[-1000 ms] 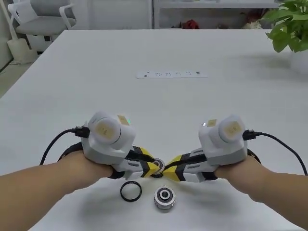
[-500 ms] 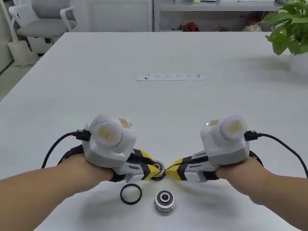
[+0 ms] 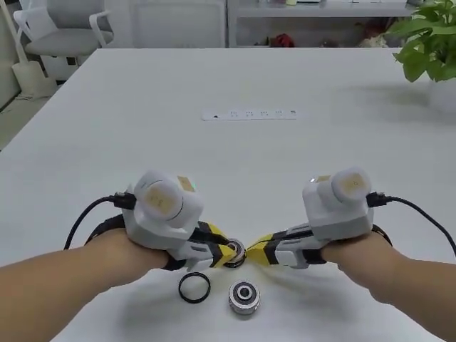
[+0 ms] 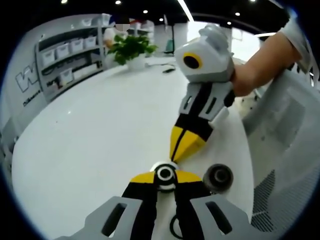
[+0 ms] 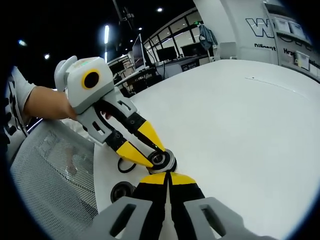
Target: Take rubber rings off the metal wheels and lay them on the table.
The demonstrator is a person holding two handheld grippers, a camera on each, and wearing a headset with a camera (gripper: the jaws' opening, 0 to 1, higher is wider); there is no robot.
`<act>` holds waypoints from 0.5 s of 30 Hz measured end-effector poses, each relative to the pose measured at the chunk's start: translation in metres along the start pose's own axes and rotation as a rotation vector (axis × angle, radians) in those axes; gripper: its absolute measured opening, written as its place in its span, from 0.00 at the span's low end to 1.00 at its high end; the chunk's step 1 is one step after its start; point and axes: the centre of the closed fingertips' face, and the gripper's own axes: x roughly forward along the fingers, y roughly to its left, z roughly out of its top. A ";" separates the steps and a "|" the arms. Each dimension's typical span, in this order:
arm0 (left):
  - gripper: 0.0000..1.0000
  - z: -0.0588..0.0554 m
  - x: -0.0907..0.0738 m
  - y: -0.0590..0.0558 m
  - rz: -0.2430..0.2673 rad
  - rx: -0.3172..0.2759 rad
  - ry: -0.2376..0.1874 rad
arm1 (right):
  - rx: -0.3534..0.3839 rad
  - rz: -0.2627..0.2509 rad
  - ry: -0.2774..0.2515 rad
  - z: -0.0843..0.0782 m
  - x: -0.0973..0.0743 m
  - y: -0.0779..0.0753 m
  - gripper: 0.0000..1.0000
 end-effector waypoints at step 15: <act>0.12 0.001 0.000 -0.001 0.013 0.007 0.008 | 0.125 -0.007 -0.052 0.009 -0.001 -0.001 0.00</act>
